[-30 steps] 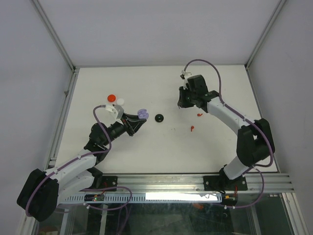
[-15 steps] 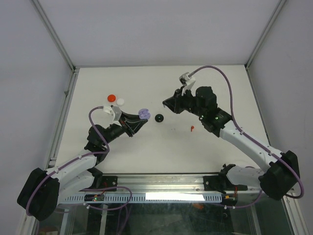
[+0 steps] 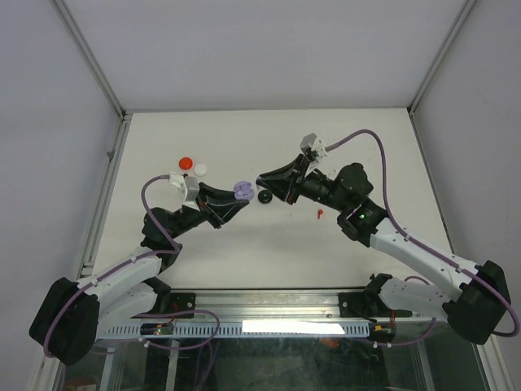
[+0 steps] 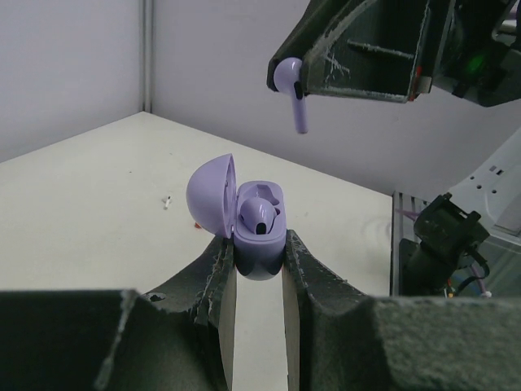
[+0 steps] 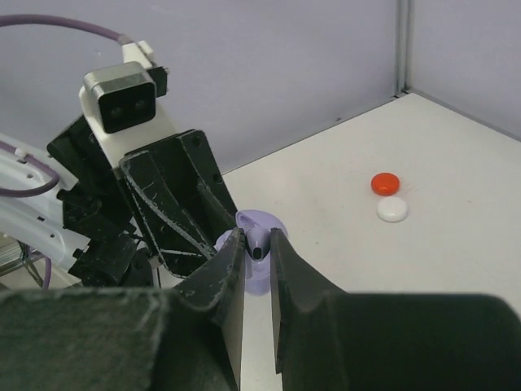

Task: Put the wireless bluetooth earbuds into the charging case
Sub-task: Place the earbud in the charging case.

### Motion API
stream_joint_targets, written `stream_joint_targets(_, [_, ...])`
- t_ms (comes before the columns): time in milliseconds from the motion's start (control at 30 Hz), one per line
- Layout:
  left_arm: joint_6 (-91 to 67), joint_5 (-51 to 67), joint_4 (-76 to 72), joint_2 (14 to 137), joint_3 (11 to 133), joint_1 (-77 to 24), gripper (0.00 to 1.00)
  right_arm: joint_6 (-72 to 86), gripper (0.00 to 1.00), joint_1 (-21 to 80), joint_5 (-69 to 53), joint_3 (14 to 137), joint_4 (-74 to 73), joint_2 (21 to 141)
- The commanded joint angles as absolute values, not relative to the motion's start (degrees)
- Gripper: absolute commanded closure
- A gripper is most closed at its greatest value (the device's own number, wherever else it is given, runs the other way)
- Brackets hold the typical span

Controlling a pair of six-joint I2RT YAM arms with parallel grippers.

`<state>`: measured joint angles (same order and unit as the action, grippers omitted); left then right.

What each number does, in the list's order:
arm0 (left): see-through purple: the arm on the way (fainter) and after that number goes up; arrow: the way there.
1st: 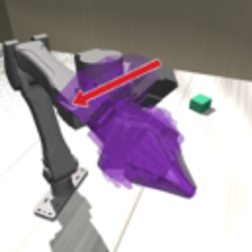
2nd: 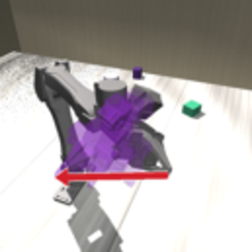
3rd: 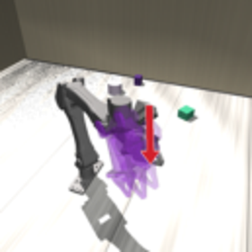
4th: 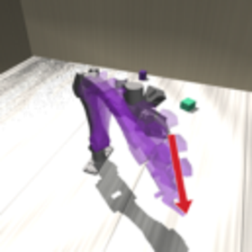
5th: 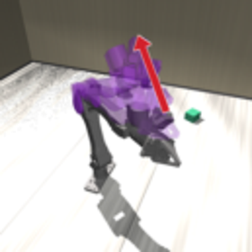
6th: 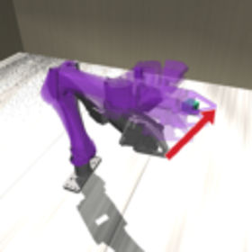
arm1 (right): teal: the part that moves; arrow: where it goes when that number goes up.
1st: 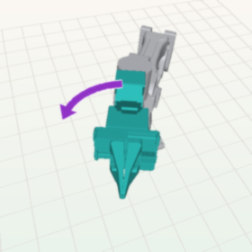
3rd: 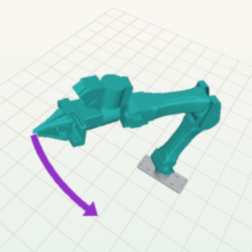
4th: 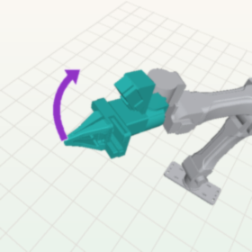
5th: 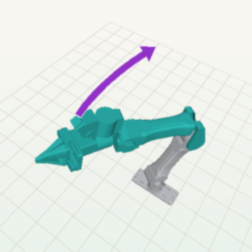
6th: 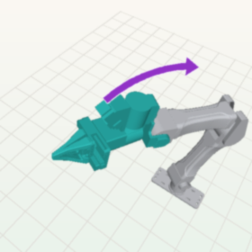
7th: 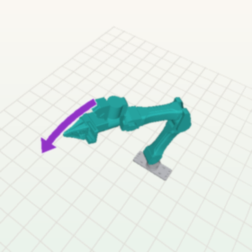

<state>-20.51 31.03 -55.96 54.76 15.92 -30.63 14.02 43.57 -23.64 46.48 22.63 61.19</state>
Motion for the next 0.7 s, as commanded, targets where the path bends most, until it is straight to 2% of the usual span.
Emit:
stream_joint_targets(0, [-24.3, 34.5, -62.5, 54.7, 18.3, -30.1, 1.00, 13.0, 0.86, 45.7, -25.8, 45.8, 32.0, 61.1])
stream_joint_targets(667, [-30.5, 35.2, -67.3, 55.8, 19.4, -30.1, 1.00, 9.8, 0.86, 48.3, -26.4, 44.9, 33.3, 63.7])
